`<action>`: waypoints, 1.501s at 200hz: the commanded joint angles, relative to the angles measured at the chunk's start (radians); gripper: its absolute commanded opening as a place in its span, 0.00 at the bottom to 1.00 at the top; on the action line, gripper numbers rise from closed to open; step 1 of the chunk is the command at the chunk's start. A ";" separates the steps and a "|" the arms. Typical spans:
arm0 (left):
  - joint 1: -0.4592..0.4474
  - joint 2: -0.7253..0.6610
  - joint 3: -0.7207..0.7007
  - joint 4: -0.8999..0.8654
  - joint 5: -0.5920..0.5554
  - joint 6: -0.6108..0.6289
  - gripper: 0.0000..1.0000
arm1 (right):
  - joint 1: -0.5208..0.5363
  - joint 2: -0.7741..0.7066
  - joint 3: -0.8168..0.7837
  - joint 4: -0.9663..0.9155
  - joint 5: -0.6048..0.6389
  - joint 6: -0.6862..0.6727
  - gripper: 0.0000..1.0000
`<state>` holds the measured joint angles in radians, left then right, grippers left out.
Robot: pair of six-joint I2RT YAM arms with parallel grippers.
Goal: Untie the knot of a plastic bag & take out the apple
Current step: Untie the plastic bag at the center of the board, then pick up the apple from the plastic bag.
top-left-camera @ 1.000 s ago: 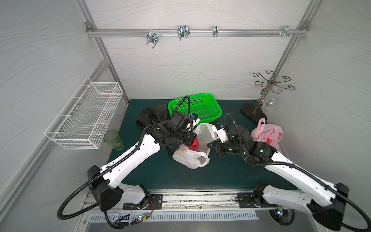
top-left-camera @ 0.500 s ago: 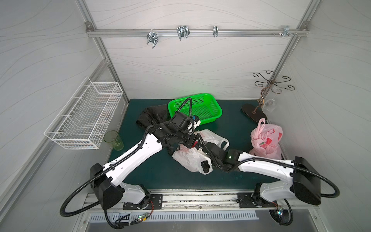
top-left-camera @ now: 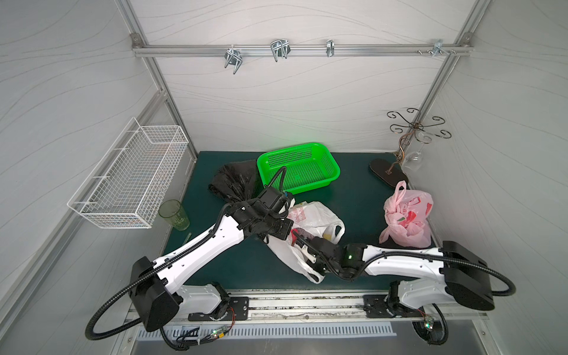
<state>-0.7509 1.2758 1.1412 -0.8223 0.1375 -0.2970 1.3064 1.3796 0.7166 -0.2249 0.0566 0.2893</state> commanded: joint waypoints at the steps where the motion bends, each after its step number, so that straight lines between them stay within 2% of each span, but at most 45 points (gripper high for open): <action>1: -0.003 -0.010 -0.002 -0.002 -0.035 -0.033 0.00 | 0.048 0.042 0.050 0.031 -0.014 -0.094 0.02; 12: -0.003 -0.008 -0.006 -0.003 -0.036 -0.035 0.00 | 0.046 0.048 0.049 0.048 -0.026 -0.094 0.03; 23: -0.002 -0.008 -0.008 0.001 -0.036 -0.036 0.00 | 0.029 0.033 0.042 0.061 -0.004 -0.076 0.07; 26: -0.002 -0.009 -0.008 0.002 -0.034 -0.036 0.00 | 0.019 0.026 0.041 0.063 0.001 -0.070 0.09; 37: -0.002 -0.013 -0.014 0.010 -0.027 -0.038 0.00 | -0.033 0.012 0.045 0.049 0.020 -0.046 0.27; 53: -0.002 -0.016 -0.016 0.015 -0.012 -0.033 0.00 | -0.118 0.013 0.072 0.010 0.032 -0.038 0.34; 60: -0.002 -0.017 -0.016 0.018 -0.001 -0.030 0.00 | -0.152 0.018 0.086 -0.009 0.047 -0.038 0.41; 75: -0.002 -0.018 -0.017 0.016 0.009 -0.025 0.00 | -0.221 0.030 0.114 -0.031 0.044 -0.039 0.42; 94: -0.004 -0.025 -0.021 0.018 0.015 -0.022 0.00 | -0.284 0.053 0.144 -0.031 0.012 -0.056 0.52; 137: -0.003 -0.034 -0.039 0.022 0.009 -0.023 0.00 | -0.300 0.109 0.203 -0.012 -0.092 -0.106 0.71; 159: -0.003 -0.019 -0.038 -0.014 -0.022 -0.041 0.00 | -0.300 0.147 0.230 -0.010 -0.106 -0.099 0.80; 191: -0.002 -0.016 -0.055 -0.032 -0.057 -0.069 0.00 | -0.283 0.211 0.286 -0.009 -0.107 -0.103 0.82; 223: -0.003 -0.036 -0.075 -0.016 -0.058 -0.079 0.00 | -0.242 0.300 0.372 -0.038 -0.056 -0.112 0.83; 259: -0.003 -0.044 -0.082 -0.017 -0.055 -0.079 0.00 | -0.236 0.425 0.468 -0.091 -0.018 -0.087 0.81; 300: -0.002 -0.069 -0.095 -0.019 -0.063 -0.078 0.00 | -0.227 0.501 0.494 -0.108 0.005 -0.072 0.78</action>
<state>-0.7315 1.2495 1.0309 -0.8917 0.0399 -0.4084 1.0622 1.8221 1.1931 -0.2729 0.0341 0.2131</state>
